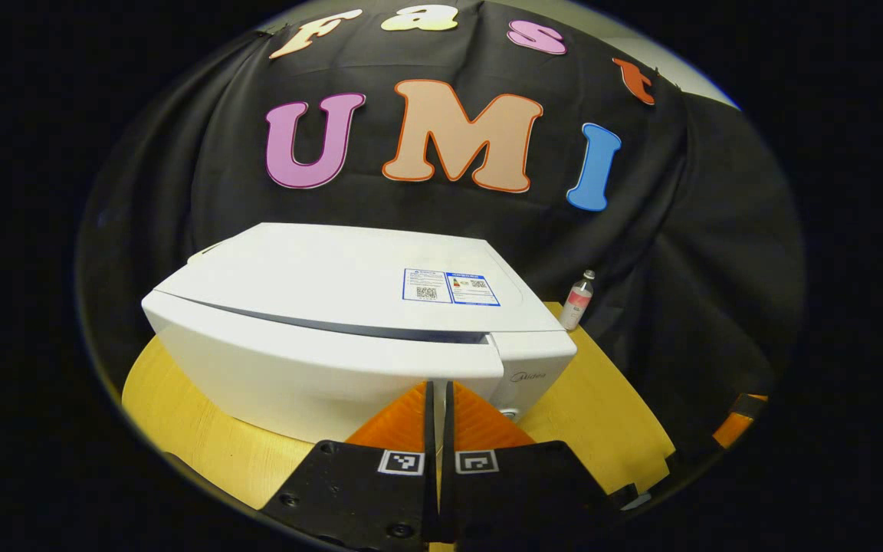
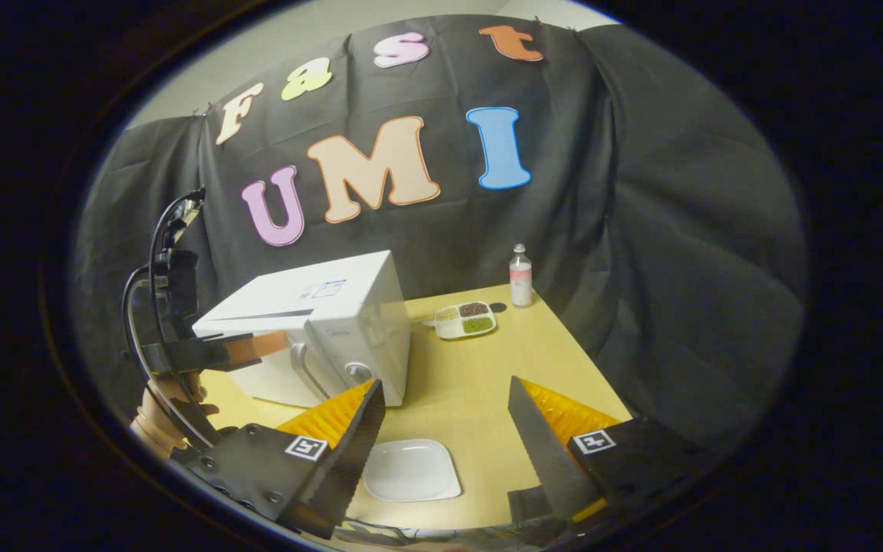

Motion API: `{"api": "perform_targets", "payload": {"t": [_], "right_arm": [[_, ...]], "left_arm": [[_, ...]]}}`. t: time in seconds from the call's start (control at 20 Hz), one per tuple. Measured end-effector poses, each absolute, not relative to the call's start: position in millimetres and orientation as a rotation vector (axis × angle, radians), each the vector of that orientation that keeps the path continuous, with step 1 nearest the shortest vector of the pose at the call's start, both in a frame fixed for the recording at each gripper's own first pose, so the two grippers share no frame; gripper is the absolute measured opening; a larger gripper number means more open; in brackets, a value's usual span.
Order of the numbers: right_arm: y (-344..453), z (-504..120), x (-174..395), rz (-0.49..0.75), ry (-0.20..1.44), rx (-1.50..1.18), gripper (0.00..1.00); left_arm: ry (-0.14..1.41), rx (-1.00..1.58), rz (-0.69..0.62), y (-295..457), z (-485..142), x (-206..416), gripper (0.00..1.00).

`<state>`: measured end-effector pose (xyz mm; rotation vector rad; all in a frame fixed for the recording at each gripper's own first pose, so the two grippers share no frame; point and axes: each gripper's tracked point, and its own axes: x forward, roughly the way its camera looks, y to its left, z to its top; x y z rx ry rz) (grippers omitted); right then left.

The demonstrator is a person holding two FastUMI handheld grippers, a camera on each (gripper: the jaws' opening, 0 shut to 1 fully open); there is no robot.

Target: Open the microwave oven with the left hand, put the food in, and close the microwave oven.

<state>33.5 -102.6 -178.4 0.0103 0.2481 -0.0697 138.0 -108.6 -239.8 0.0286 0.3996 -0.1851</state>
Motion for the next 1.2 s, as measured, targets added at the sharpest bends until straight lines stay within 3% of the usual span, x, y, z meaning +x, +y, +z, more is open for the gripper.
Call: {"api": "perform_targets", "payload": {"t": [0.1, 0.15, 0.2, 0.25, 0.35, 0.4, 0.45, 0.5, 0.55, 0.6, 0.7, 0.75, 0.8, 0.85, 0.95, 1.0, 1.1, 1.15, 1.2], "right_arm": [[-102, -179, 35, -0.072, 0.245, 0.014, 0.99], [-101, -179, 35, -0.073, 0.244, 0.014, 0.92], [-102, -178, 36, -0.073, 0.244, 0.014, 0.92], [-101, -178, 36, -0.072, 0.244, 0.015, 0.99], [-100, -179, 38, -0.070, 0.248, 0.019, 0.99], [-100, -179, 38, -0.070, 0.248, 0.019, 0.92], [-100, -179, 38, -0.070, 0.246, 0.017, 0.92], [-100, -178, 38, -0.071, 0.244, 0.016, 0.99], [-101, -176, 38, -0.073, 0.239, 0.016, 1.00], [-102, -175, 38, -0.076, 0.235, 0.018, 0.92], [-105, -174, 39, -0.079, 0.232, 0.026, 0.92], [-106, -174, 39, -0.081, 0.234, 0.030, 1.00], [-108, -175, 39, -0.085, 0.234, 0.032, 0.99], [-111, -175, 38, -0.092, 0.235, 0.034, 0.92], [-111, -173, 37, -0.092, 0.230, 0.040, 0.92], [-111, -173, 35, -0.089, 0.229, 0.042, 0.99], [-111, -173, 33, -0.084, 0.226, 0.035, 0.99], [-110, -173, 31, -0.082, 0.225, 0.035, 0.92], [-110, -173, 30, -0.081, 0.225, 0.034, 0.92]], "left_arm": [[0.413, 0.014, -0.187, -111, -244, 137, 0.01], [0.410, 0.009, -0.188, -112, -245, 138, 0.01], [0.412, 0.006, -0.187, -111, -246, 138, 0.01], [0.403, 0.002, -0.185, -111, -244, 138, 0.01], [0.401, -0.009, -0.184, -111, -245, 138, 0.01], [0.391, -0.017, -0.184, -111, -244, 139, 0.01], [0.387, -0.024, -0.183, -111, -244, 139, 0.01], [0.384, -0.028, -0.181, -111, -245, 140, 0.00], [0.376, -0.029, -0.178, -111, -243, 141, 0.00], [0.373, -0.024, -0.172, -109, -243, 142, 0.01], [0.365, -0.029, -0.167, -109, -243, 142, 0.01], [0.359, -0.031, -0.165, -109, -243, 143, 0.01], [0.353, -0.034, -0.159, -109, -244, 143, 0.00], [0.346, -0.038, -0.152, -110, -243, 144, 0.00], [0.321, -0.050, -0.140, -110, -241, 151, 0.01], [0.354, -0.059, -0.130, -109, -246, 152, 0.00], [0.336, -0.073, -0.131, -110, -243, 153, 0.01], [0.340, -0.070, -0.134, -111, -244, 153, 0.00], [0.342, -0.067, -0.135, -110, -244, 151, 0.01]]}}
